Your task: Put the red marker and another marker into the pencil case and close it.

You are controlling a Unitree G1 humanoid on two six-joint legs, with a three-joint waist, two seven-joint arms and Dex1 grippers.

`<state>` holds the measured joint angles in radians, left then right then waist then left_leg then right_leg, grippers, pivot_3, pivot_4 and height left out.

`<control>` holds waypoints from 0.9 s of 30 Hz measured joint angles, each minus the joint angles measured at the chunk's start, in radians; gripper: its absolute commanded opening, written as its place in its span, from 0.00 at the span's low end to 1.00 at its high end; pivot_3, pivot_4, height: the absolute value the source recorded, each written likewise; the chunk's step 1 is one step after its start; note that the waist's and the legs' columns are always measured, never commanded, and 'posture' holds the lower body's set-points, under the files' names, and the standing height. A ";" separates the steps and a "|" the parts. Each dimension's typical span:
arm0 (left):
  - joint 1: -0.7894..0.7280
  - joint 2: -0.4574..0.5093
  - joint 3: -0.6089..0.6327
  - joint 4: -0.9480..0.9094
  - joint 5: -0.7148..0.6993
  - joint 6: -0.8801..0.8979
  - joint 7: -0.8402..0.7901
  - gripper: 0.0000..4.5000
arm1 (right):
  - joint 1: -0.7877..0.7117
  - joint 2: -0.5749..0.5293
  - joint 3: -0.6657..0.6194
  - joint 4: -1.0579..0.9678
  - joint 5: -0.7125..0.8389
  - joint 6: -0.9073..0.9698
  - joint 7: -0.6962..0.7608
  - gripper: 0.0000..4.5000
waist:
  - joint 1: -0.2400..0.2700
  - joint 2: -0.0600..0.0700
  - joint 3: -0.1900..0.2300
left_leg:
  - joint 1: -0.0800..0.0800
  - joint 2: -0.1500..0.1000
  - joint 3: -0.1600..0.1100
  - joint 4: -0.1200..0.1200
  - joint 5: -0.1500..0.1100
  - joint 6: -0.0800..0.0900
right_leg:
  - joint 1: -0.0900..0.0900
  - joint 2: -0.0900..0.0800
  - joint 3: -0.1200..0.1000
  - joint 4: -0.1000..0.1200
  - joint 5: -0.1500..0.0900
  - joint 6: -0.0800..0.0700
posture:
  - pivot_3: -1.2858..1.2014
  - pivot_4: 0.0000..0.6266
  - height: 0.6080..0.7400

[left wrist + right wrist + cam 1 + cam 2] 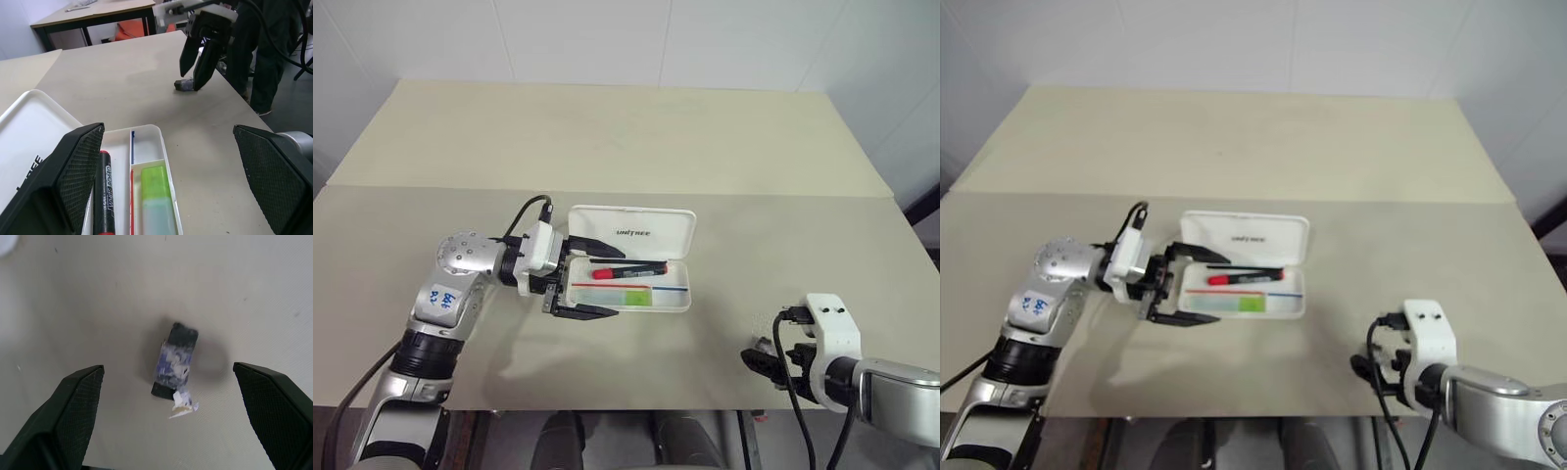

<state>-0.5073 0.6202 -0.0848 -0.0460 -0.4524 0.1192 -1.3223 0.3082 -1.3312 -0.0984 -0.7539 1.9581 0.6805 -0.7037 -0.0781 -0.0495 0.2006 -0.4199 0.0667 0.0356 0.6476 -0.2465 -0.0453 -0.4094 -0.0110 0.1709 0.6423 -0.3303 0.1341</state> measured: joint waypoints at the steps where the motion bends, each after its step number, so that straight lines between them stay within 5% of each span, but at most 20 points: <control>1: 0.001 0.004 0.001 0.000 0.000 0.001 0.001 1.00 | -0.011 0.000 0.007 0.003 0.000 0.004 0.000 0.91 | 0.001 0.000 0.000 | 0.000 0.000 0.000 0.000 0.000 0.000 | 0.000 0.000 0.000 0.000 0.000 0.000 | 0.52 0.24 1.00; 12: 0.001 0.014 0.007 -0.006 0.002 -0.012 0.014 1.00 | -0.126 -0.007 0.064 0.066 -0.043 0.114 0.029 0.11 | -0.005 -0.001 -0.001 | 0.002 0.002 0.001 0.000 0.000 0.000 | 0.000 0.001 0.000 0.002 0.000 -0.002 | 0.52 0.24 1.00; 17: -0.007 0.020 0.011 0.010 0.012 -0.027 0.023 1.00 | -0.278 0.010 0.104 0.118 -0.286 0.178 0.232 0.11 | -0.004 -0.001 -0.001 | 0.002 0.001 0.003 0.001 0.002 0.003 | -0.001 0.000 0.002 0.001 -0.001 -0.008 | 0.52 0.24 1.00; 27: 0.018 0.094 0.085 0.034 0.029 -0.065 0.031 1.00 | -0.599 -0.001 0.316 0.285 -1.164 -0.096 1.284 0.11 | -0.004 0.001 0.000 | 0.002 0.002 0.004 -0.001 0.002 0.002 | -0.003 0.000 -0.001 0.001 0.002 -0.003 | 0.52 0.24 1.00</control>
<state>-0.4894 0.7140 -0.0002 -0.0119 -0.4236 0.0545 -1.2909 -0.2912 -1.3318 0.2176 -0.4691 0.7941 0.5844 0.5802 -0.0816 -0.0485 0.2002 -0.4181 0.0683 0.0394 0.6469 -0.2450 -0.0432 -0.4128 -0.0106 0.1697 0.6437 -0.3282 0.1312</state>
